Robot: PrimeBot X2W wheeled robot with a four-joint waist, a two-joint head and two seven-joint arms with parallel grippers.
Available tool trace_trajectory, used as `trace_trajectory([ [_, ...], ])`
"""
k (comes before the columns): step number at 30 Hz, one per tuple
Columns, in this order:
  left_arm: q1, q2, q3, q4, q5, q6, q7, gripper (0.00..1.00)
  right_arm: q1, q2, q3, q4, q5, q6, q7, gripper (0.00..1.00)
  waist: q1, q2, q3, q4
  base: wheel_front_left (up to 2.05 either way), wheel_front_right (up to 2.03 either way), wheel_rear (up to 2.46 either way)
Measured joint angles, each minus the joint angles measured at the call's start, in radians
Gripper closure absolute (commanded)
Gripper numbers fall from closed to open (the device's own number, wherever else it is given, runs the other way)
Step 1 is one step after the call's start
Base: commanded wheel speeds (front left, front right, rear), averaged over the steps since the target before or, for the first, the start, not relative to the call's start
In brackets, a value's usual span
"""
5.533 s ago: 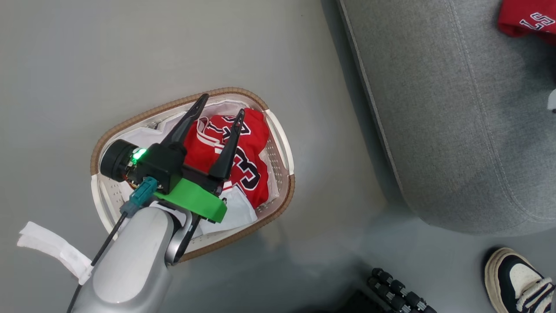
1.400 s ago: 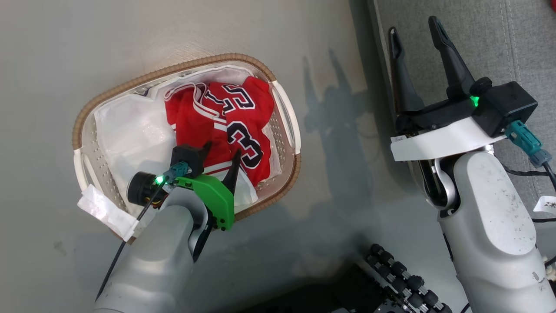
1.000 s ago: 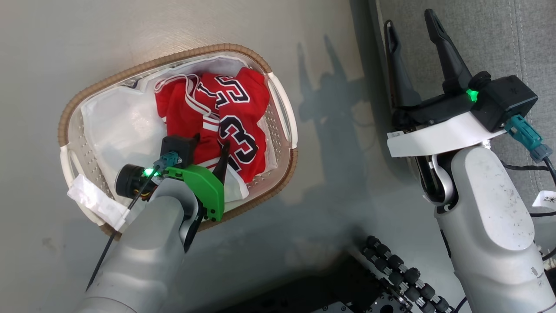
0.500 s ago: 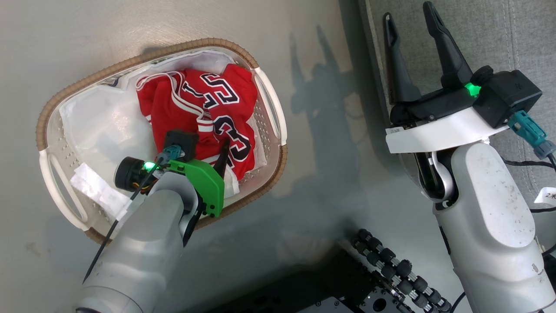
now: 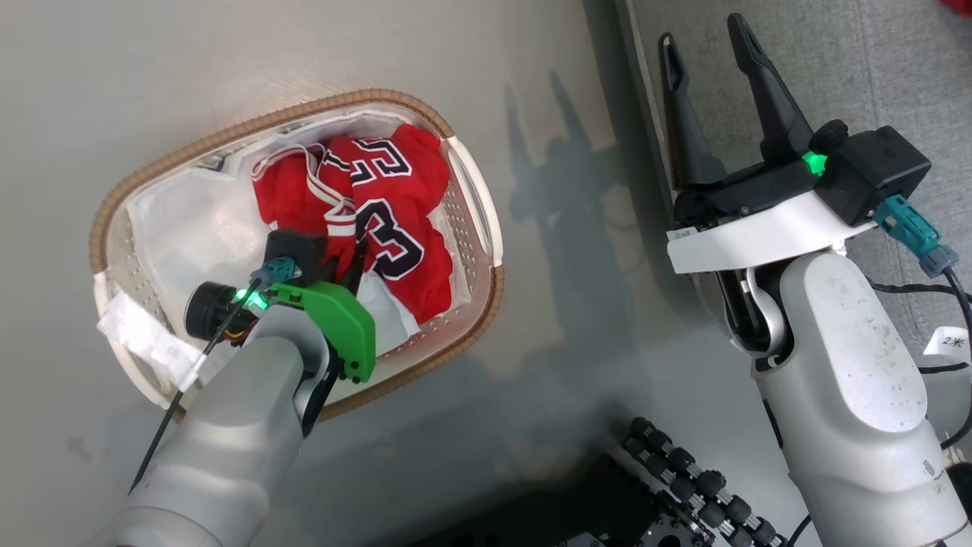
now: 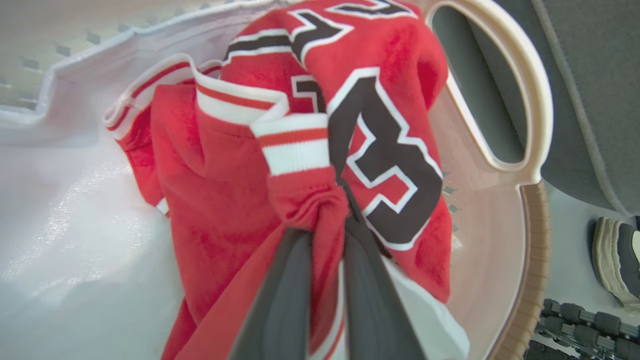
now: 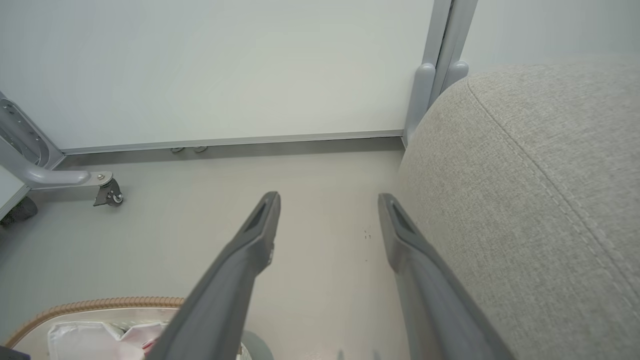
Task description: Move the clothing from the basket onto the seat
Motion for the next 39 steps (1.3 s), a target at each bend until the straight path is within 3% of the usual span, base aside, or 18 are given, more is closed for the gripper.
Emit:
trace_trajectory([
  [9, 0.083, 0.034, 0.034, -0.082, 0.052, 0.0, 0.0, 1.0, 0.024, 0.001, 0.013, 0.055, 0.001, 0.0, 0.0, 0.0, 0.0, 0.0, -0.115, 0.021, 0.0, 0.0, 0.0],
  [22, 0.268, 0.005, 0.208, -0.255, 0.155, 0.0, 0.0, 1.0, 0.169, 0.001, 0.011, 0.15, -0.021, 0.0, 0.0, 0.0, -0.0001, 0.0, -0.346, 0.082, 0.0, 0.0, 0.0],
  [39, 0.457, -0.007, 0.426, -0.628, 0.343, 0.0, 0.0, 1.0, 0.291, 0.001, 0.052, 0.23, 0.008, 0.0, 0.0, 0.0, -0.0001, 0.0, -0.615, 0.185, 0.0, 0.0, 0.0],
])
